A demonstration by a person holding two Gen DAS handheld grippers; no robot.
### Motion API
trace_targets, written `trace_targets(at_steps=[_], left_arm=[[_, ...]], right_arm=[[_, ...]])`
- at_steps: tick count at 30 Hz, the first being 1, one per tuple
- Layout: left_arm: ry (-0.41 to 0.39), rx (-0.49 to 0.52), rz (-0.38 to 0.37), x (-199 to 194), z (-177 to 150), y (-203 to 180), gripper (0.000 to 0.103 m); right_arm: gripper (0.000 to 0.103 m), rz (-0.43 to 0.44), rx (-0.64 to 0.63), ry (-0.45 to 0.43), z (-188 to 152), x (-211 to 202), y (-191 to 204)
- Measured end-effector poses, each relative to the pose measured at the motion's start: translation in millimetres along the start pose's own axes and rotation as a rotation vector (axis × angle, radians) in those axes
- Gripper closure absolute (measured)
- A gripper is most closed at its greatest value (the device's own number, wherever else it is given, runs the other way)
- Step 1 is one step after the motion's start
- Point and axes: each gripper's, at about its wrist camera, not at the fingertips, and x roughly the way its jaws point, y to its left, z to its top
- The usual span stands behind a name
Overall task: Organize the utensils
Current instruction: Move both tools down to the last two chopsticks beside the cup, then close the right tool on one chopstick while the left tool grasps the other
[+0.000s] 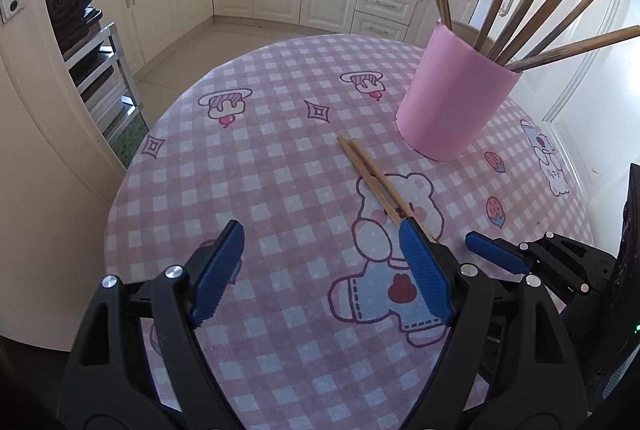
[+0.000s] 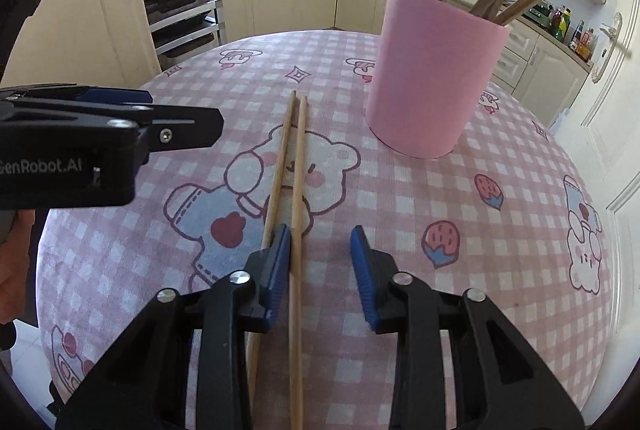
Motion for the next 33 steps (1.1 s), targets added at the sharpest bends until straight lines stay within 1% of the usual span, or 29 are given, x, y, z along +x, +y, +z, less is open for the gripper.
trace_targets(at_steps=[1, 2, 6, 8, 10, 12, 13, 14, 16, 17, 18, 19, 20, 22, 23, 24, 26, 28, 29, 30, 31, 32, 33], left_arm=[[0.011, -0.008, -0.003, 3, 0, 0, 0.024], [0.023, -0.018, -0.007, 6, 1, 0, 0.024], [0.080, -0.063, -0.037, 22, 5, 0, 0.024], [0.093, -0.084, -0.043, 28, 7, -2, 0.024], [0.095, -0.076, -0.040, 32, 9, -7, 0.024], [0.116, -0.080, -0.042, 39, 11, -12, 0.025], [0.119, -0.078, -0.035, 41, 11, -15, 0.026], [0.111, -0.069, -0.019, 42, 12, -19, 0.030], [0.114, -0.056, 0.006, 44, 13, -25, 0.046], [0.116, -0.050, 0.015, 46, 14, -28, 0.048], [0.115, -0.037, 0.028, 47, 14, -30, 0.054], [0.111, -0.025, 0.020, 47, 14, -32, 0.064], [0.111, -0.008, -0.001, 47, 14, -34, 0.069], [0.113, 0.040, -0.010, 45, 14, -42, 0.085], [0.115, 0.071, -0.019, 44, 13, -44, 0.089], [0.116, 0.104, -0.013, 43, 12, -46, 0.095], [0.105, 0.161, 0.011, 40, 9, -50, 0.096], [0.102, 0.195, 0.021, 37, 6, -48, 0.097], [0.105, 0.196, 0.031, 35, 5, -46, 0.098], [0.126, 0.188, 0.037, 35, 3, -41, 0.099], [0.142, 0.183, 0.025, 36, 1, -36, 0.100], [0.137, 0.184, 0.010, 35, -1, -32, 0.100], [0.138, 0.159, -0.007, 33, -1, -28, 0.100]], right_arm=[[0.091, -0.009, 0.004, -0.001, 1, -1, 0], [0.097, -0.023, 0.007, -0.001, 2, -2, -1], [0.097, -0.014, 0.031, 0.013, 0, -5, -11], [0.097, -0.016, 0.038, 0.014, -4, -7, -16], [0.097, -0.004, 0.054, 0.013, -7, -10, -22], [0.097, -0.001, 0.072, 0.011, -10, -12, -29], [0.097, 0.004, 0.079, 0.010, -11, -13, -32], [0.097, 0.008, 0.084, 0.009, -11, -12, -32], [0.097, 0.013, 0.092, 0.006, -13, -14, -33], [0.097, 0.014, 0.094, 0.005, -13, -15, -33], [0.097, 0.017, 0.096, 0.004, -14, -15, -34], [0.097, 0.019, 0.099, 0.003, -15, -16, -35], [0.097, 0.022, 0.103, 0.002, -17, -18, -37], [0.097, 0.024, 0.103, 0.002, -19, -20, -38], [0.097, 0.026, 0.102, 0.003, -20, -21, -38], [0.097, 0.028, 0.101, 0.005, -21, -22, -38], [0.097, 0.032, 0.101, 0.008, -22, -23, -36], [0.097, 0.041, 0.108, 0.012, -23, -23, -36], [0.097, 0.043, 0.110, 0.013, -23, -24, -36], [0.097, 0.045, 0.114, 0.013, -23, -24, -36], [0.097, 0.048, 0.117, 0.016, -23, -24, -36], [0.097, 0.047, 0.115, 0.018, -23, -24, -36], [0.097, 0.046, 0.115, 0.019, -23, -24, -35]])
